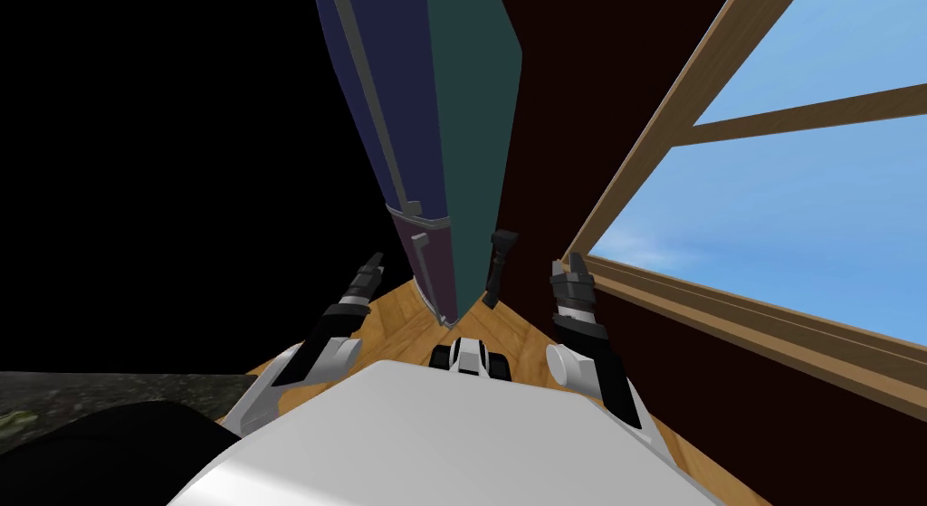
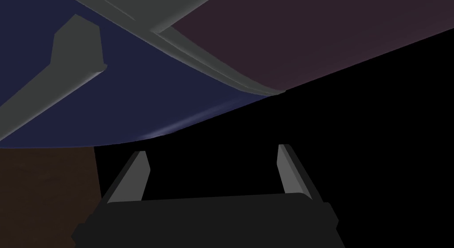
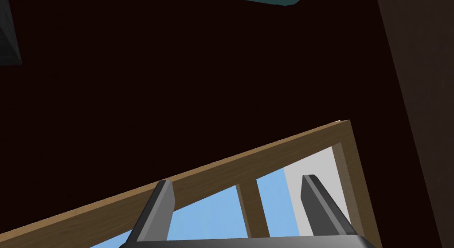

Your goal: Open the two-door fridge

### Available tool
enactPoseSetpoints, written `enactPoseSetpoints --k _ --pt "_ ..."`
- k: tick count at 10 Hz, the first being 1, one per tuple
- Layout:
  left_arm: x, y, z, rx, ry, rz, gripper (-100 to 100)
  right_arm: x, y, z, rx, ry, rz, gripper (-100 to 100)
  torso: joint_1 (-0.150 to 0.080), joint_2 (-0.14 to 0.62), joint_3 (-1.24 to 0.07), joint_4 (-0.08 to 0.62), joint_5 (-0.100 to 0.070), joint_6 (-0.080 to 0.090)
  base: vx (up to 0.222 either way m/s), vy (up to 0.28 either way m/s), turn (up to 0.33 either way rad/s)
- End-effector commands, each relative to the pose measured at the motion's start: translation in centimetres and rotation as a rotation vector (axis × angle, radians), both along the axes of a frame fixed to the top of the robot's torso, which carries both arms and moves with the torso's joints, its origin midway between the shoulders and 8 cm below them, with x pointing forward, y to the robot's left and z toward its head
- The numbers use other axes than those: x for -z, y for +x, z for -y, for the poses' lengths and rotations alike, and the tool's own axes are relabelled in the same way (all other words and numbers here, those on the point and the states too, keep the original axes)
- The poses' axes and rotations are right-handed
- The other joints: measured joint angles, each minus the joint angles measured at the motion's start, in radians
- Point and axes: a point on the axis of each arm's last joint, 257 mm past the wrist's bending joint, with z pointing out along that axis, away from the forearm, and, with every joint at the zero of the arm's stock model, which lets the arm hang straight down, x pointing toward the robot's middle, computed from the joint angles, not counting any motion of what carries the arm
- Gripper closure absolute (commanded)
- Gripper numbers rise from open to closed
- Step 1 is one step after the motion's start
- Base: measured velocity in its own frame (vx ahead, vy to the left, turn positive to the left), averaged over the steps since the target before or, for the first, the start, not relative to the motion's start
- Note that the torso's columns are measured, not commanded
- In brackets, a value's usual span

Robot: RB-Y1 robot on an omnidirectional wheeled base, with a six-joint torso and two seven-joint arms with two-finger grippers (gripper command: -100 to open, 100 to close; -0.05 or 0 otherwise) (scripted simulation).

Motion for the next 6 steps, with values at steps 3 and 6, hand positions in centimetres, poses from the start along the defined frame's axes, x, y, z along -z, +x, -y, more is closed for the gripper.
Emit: enactPoseSetpoints --k 3,6 --pt "0.7 -0.7 -2.6 -0.05 0.034 -0.09 -100 0.0 0.0 0.0 0.0 0.0 0.0 0 -0.001 0.001 0.001 0.0 0.0 0.0 0.068 -0.078 0.002" --pt "1.3 -1.2 -4.5 -0.085 0.064 -0.159 -100 0.0 0.0 0.0 0.0 0.0 0.0 0 -0.001 0.0 0.0 0.0 0.0 0.0 0.074 -0.086 0.002"
